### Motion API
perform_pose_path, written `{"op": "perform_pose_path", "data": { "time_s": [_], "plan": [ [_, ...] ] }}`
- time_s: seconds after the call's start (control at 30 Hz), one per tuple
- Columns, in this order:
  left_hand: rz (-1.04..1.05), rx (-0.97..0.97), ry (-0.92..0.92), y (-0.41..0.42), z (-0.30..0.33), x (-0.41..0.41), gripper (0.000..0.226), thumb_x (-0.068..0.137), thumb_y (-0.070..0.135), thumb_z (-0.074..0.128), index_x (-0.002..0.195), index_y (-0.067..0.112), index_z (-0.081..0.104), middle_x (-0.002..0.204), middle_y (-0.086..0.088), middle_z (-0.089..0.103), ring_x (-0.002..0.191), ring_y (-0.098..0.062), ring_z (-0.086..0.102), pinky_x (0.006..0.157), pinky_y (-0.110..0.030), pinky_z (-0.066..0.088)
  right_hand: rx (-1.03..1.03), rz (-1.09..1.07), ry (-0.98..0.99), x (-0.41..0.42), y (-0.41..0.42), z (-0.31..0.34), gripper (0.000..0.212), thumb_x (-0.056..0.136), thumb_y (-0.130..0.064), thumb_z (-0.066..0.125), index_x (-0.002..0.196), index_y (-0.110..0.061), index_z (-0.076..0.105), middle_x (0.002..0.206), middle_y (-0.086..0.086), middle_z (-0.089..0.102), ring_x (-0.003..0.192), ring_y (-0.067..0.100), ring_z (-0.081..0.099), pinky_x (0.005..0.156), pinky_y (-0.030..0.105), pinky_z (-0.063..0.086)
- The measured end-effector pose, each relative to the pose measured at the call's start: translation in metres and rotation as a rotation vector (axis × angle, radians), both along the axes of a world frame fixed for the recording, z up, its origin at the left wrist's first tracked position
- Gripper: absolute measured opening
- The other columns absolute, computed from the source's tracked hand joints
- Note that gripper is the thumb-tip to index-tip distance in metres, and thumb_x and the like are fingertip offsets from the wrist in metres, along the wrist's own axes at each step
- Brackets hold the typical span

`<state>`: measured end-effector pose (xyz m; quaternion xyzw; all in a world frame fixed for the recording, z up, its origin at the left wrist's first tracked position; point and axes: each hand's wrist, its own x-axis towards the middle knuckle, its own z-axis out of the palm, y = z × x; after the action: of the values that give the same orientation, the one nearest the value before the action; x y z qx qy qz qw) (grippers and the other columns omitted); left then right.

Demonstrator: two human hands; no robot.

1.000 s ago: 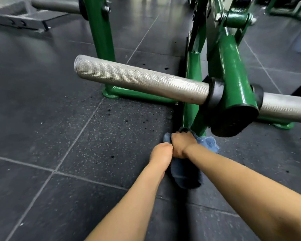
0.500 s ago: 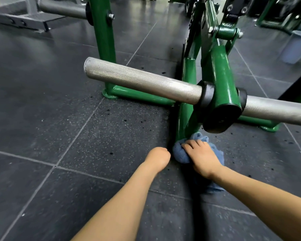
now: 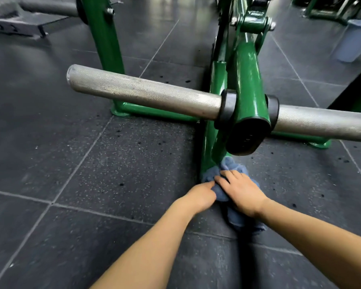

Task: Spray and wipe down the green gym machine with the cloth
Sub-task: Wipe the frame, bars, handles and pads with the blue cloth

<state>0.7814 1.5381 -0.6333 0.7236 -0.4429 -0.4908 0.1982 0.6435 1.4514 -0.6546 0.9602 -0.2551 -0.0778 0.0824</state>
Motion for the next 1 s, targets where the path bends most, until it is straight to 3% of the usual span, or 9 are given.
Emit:
{"op": "perform_pose_path", "data": {
  "time_s": [0.13,0.23,0.33,0.4,0.53,0.6,0.8,0.93,1.0],
  "plan": [
    [0.254,-0.151,0.104,-0.006,0.014,-0.001,0.051,0.095,0.003,0.043,0.146,0.008,0.039,0.148,-0.01,0.043,0.135,-0.021,0.041,0.105,-0.018,0.027,0.092,-0.227,-0.21,0.02,0.01,0.011,0.057,0.059,-0.024,0.066,0.113,-0.009,0.061,0.101,0.009,0.062,0.087,0.033,0.06,0.069,0.04,0.047],
    [0.531,-0.256,0.156,-0.014,0.013,0.014,0.045,0.096,0.008,0.044,0.142,0.012,0.047,0.143,-0.006,0.049,0.132,-0.021,0.045,0.103,-0.018,0.031,0.049,-0.29,-0.33,0.059,0.02,0.013,0.053,0.066,-0.025,0.069,0.114,-0.005,0.059,0.108,0.014,0.063,0.093,0.034,0.06,0.075,0.041,0.05],
    [0.628,-0.243,0.231,-0.02,0.001,0.019,0.039,0.098,0.015,0.047,0.136,0.01,0.055,0.137,-0.009,0.056,0.128,-0.024,0.05,0.107,-0.027,0.036,0.026,-0.344,-0.125,0.082,0.023,0.003,0.048,0.089,-0.034,0.049,0.128,-0.007,0.046,0.122,0.012,0.056,0.11,0.029,0.055,0.089,0.037,0.044],
    [0.687,-0.225,0.306,-0.02,-0.008,0.02,0.041,0.098,0.019,0.046,0.138,0.013,0.052,0.138,-0.006,0.055,0.126,-0.021,0.051,0.108,-0.029,0.038,-0.041,-0.345,-0.049,0.092,0.022,-0.001,0.044,0.096,-0.027,0.038,0.133,-0.004,0.039,0.129,0.015,0.052,0.116,0.031,0.051,0.094,0.037,0.04],
    [0.81,-0.231,0.423,-0.024,-0.017,0.029,0.04,0.101,0.016,0.04,0.14,0.011,0.049,0.133,0.002,0.054,0.126,-0.018,0.047,0.099,-0.021,0.035,-0.135,-0.425,0.03,0.119,0.018,-0.007,0.037,0.098,-0.015,0.03,0.128,0.001,0.044,0.127,0.021,0.055,0.115,0.034,0.054,0.093,0.038,0.043],
    [0.875,-0.227,0.49,-0.027,-0.021,0.033,0.04,0.102,0.018,0.04,0.14,0.011,0.048,0.138,-0.002,0.052,0.127,-0.018,0.047,0.103,-0.023,0.035,-0.144,-0.468,0.057,0.132,0.015,-0.01,0.033,0.099,-0.012,0.028,0.121,-0.001,0.05,0.121,0.018,0.059,0.11,0.033,0.057,0.089,0.037,0.046],
    [0.945,-0.221,0.589,-0.022,-0.02,0.033,0.044,0.099,0.028,0.041,0.139,0.013,0.05,0.139,-0.005,0.054,0.126,-0.02,0.051,0.112,-0.038,0.036,-0.061,-0.468,0.062,0.161,-0.014,-0.008,0.028,0.094,-0.01,0.037,0.113,-0.009,0.057,0.112,0.01,0.065,0.103,0.028,0.06,0.076,0.031,0.039],
    [0.865,-0.147,0.565,-0.014,-0.015,0.041,0.039,0.102,0.03,0.038,0.134,0.012,0.052,0.124,0.005,0.053,0.12,-0.017,0.051,0.107,-0.032,0.038,-0.026,-0.387,-0.011,0.154,-0.015,-0.002,0.026,0.093,-0.013,0.043,0.112,-0.011,0.06,0.112,0.009,0.065,0.103,0.028,0.061,0.075,0.031,0.04],
    [0.798,-0.097,0.511,-0.01,-0.013,0.044,0.044,0.104,0.032,0.034,0.138,0.008,0.048,0.128,0.003,0.05,0.127,-0.019,0.046,0.109,-0.034,0.034,-0.017,-0.252,-0.099,0.128,-0.003,-0.006,0.025,0.089,-0.019,0.05,0.112,-0.009,0.057,0.109,0.011,0.064,0.099,0.03,0.06,0.075,0.034,0.043]
  ]
}}
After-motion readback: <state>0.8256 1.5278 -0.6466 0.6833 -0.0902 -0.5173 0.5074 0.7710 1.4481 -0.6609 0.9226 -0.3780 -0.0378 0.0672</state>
